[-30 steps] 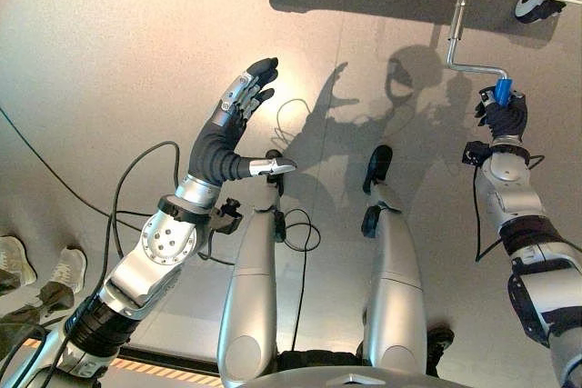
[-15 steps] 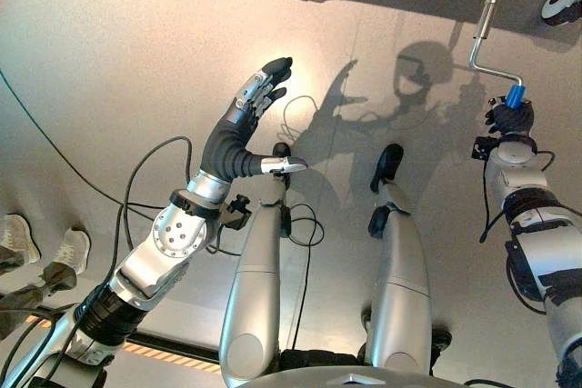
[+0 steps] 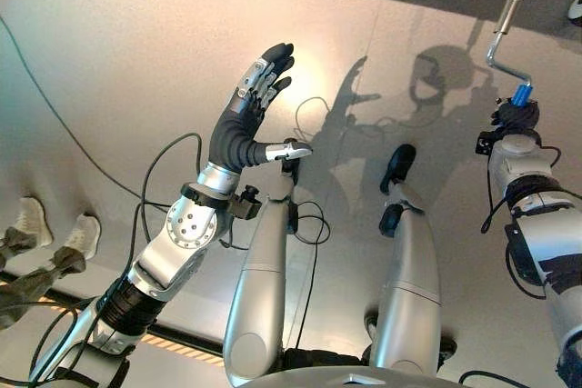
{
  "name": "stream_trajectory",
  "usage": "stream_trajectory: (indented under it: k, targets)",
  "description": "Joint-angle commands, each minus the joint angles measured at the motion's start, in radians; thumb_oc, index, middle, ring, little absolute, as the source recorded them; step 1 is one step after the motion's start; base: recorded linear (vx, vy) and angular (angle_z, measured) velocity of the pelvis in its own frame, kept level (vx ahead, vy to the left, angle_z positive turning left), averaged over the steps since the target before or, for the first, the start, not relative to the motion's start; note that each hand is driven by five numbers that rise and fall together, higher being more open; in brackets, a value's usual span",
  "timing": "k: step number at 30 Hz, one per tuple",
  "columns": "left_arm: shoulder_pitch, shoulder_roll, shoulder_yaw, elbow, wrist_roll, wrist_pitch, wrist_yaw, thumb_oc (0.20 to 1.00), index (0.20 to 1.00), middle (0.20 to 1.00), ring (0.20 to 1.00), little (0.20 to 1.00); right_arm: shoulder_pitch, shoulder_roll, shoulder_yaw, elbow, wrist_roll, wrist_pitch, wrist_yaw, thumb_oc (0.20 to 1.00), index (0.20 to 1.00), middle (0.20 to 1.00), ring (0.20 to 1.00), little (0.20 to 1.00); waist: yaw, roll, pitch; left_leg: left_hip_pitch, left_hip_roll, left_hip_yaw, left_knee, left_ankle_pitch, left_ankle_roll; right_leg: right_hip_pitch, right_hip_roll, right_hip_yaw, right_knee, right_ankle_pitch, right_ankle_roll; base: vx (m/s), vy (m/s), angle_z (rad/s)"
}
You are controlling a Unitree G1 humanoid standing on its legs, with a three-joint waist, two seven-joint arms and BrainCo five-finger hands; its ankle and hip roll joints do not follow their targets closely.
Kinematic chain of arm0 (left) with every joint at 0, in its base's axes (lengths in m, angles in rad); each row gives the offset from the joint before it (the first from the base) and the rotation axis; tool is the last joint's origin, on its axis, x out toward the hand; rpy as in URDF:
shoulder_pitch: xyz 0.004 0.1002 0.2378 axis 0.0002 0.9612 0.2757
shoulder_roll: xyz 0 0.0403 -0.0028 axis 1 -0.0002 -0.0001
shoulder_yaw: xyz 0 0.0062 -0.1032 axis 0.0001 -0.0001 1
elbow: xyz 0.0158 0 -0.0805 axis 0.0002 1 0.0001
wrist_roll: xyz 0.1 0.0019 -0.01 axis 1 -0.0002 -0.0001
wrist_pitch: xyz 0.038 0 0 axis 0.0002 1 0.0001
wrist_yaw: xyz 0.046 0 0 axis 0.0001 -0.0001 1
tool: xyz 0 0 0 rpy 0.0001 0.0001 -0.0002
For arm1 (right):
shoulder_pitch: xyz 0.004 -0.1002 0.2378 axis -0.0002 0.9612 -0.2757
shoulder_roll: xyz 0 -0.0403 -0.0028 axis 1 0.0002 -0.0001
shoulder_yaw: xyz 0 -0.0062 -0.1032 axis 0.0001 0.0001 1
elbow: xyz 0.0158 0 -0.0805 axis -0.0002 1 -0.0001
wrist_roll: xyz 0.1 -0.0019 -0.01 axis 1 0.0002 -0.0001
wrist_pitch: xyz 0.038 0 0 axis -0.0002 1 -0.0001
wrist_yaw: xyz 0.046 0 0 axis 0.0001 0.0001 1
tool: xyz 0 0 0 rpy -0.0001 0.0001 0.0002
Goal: Raise the hospital bed
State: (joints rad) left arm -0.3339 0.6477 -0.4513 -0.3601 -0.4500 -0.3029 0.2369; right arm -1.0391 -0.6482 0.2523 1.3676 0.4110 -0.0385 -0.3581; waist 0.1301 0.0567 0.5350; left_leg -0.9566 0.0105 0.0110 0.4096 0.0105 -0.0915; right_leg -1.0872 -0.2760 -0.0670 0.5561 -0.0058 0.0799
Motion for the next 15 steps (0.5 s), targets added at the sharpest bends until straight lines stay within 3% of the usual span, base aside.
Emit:
stream_trajectory:
  k: [1, 12, 14, 15]
  targets:
    - [0.013, -0.051, 0.03, -0.079, -0.005, -0.037, 0.013, 1.0, 1.0, 1.0, 1.0, 1.0, 0.044, 0.04, 0.097, 0.032, -0.071, 0.054, 0.028, 0.2, 0.2, 0.2, 0.2, 0.2, 0.001, 0.124, -0.015, -0.052, -0.018, -0.05, -0.019, 0.025, 0.036, 0.018, 0.026, -0.017, 0.129, -0.119, 0.025, 0.02, 0.015, 0.05]
    - [-0.001, -0.06, 0.041, -0.076, 0.001, -0.03, 0.03, 1.0, 1.0, 1.0, 1.0, 1.0, -0.042, 0.077, 0.175, 0.028, -0.182, 0.087, 0.045, 0.2, 0.2, 0.2, 0.2, 0.2, 0.023, 0.144, -0.015, -0.114, -0.034, -0.058, 0.02, 0.018, 0.04, -0.034, 0.01, -0.015, 0.17, -0.131, 0.022, 0.02, 0.017, 0.06]
    - [0.003, -0.07, 0.03, -0.071, -0.001, -0.026, 0.033, 1.0, 1.0, 1.0, 1.0, 1.0, -0.05, 0.099, 0.204, 0.023, -0.217, 0.092, 0.054, 0.2, 0.2, 0.2, 0.2, 0.2, 0.026, 0.146, -0.015, -0.1, -0.044, -0.062, 0.045, -0.02, 0.037, -0.019, 0.003, -0.002, 0.193, -0.166, 0.03, 0.05, 0.018, 0.11]
    - [-0.006, -0.068, 0.037, -0.073, 0.0, -0.027, 0.033, 1.0, 1.0, 1.0, 1.0, 1.0, -0.061, 0.098, 0.204, 0.021, -0.218, 0.092, 0.052, 0.2, 0.2, 0.2, 0.2, 0.2, 0.028, 0.148, -0.015, -0.127, -0.042, -0.061, 0.037, 0.01, 0.042, -0.042, 0.003, -0.013, 0.182, -0.138, 0.023, 0.02, 0.013, 0.15]
